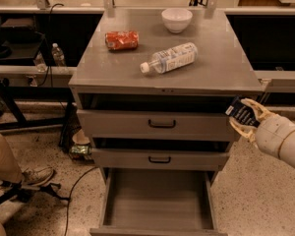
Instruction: Pick rxbar blueberry from bottom drawer and place on counter
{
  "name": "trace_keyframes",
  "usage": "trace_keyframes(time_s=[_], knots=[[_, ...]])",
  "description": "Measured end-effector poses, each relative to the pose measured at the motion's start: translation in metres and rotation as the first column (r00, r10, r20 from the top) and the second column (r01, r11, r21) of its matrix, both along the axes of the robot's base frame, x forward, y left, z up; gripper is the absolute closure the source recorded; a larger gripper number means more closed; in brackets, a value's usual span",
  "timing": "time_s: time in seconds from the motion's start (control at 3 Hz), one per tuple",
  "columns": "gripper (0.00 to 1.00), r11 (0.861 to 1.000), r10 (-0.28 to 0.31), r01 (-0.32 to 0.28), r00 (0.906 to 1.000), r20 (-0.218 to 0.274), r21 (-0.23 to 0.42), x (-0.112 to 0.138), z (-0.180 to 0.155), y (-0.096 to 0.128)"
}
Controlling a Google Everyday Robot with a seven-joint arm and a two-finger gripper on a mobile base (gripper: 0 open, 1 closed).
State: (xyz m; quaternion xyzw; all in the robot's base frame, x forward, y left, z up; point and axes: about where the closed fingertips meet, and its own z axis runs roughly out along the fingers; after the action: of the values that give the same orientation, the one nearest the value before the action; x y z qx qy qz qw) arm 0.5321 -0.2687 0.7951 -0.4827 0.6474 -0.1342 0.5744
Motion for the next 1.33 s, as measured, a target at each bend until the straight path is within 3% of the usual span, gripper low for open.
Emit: trace_keyframes(time_s=[0.67, 1.33], knots=[[1.0, 1.0, -0.011, 0.011, 0.9999, 0.003, 0.012, 0.011, 0.007, -0.001], [1.0, 0.997, 0.02, -0.02, 0.9998, 0.001, 0.069, 0.059, 0.067, -0.002]])
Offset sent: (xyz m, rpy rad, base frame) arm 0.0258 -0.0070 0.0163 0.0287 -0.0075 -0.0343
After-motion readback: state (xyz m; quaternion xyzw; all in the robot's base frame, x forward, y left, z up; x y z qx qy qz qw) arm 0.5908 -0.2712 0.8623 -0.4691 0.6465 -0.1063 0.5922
